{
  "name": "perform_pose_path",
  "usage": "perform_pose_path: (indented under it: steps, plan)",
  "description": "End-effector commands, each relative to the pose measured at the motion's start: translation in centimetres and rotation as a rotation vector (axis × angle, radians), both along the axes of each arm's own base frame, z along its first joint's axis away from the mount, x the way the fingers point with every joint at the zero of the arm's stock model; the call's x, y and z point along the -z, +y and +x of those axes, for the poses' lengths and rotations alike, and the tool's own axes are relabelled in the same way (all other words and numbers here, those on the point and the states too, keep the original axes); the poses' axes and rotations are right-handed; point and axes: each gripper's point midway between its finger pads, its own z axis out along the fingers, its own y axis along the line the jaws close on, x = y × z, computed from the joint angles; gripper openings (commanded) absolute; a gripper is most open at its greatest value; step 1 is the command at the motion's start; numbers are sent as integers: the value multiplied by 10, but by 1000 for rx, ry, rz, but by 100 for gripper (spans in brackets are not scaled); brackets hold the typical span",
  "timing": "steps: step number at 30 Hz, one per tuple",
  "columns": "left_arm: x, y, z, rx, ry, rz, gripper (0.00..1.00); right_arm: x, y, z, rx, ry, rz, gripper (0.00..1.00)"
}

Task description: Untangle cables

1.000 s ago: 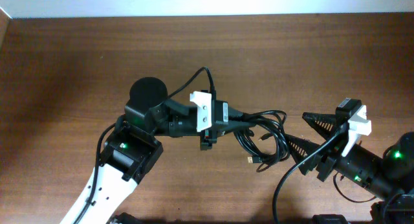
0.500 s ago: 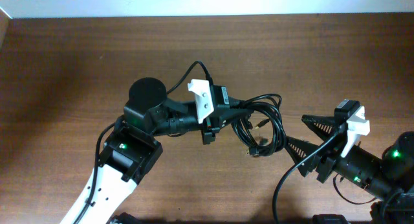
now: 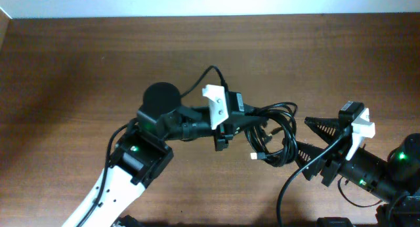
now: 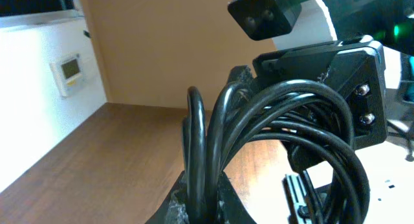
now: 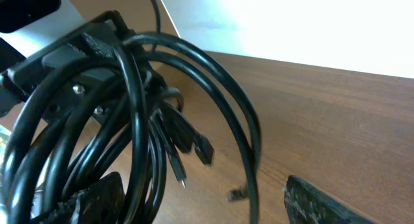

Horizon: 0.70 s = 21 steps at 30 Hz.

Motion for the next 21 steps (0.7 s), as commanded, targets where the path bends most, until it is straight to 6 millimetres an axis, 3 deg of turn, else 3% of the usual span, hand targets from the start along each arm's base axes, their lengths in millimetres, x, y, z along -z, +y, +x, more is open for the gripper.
perform_pose_path:
  steps: [1, 4, 7, 10, 14, 17, 19, 21]
  plan:
    - [-2, -16, -5, 27, -2, -11, 0, -1, 1, -1, -11, -8, -1, 79]
    - [-8, -19, -15, 70, -21, -29, 0, 4, -10, 10, 76, -7, -37, 79]
    - [-14, -19, -29, 156, -40, -52, 0, 18, -39, 27, 268, 23, -121, 78]
    - [-16, -18, -40, 212, -47, -58, 0, 41, -91, 39, 561, 91, -269, 78]
    - [-17, -17, -46, 244, -48, -59, 0, 52, -136, 37, 824, 160, -325, 78]
    - [-17, -17, -43, 225, -47, -57, 0, 53, -129, 36, 789, 167, -311, 79]
    - [-10, -16, -26, 132, -14, -34, 0, 54, -116, 35, 716, 177, -280, 79]
    - [10, -11, 3, -33, 80, 30, 0, 53, -98, 34, 625, 181, -237, 79]
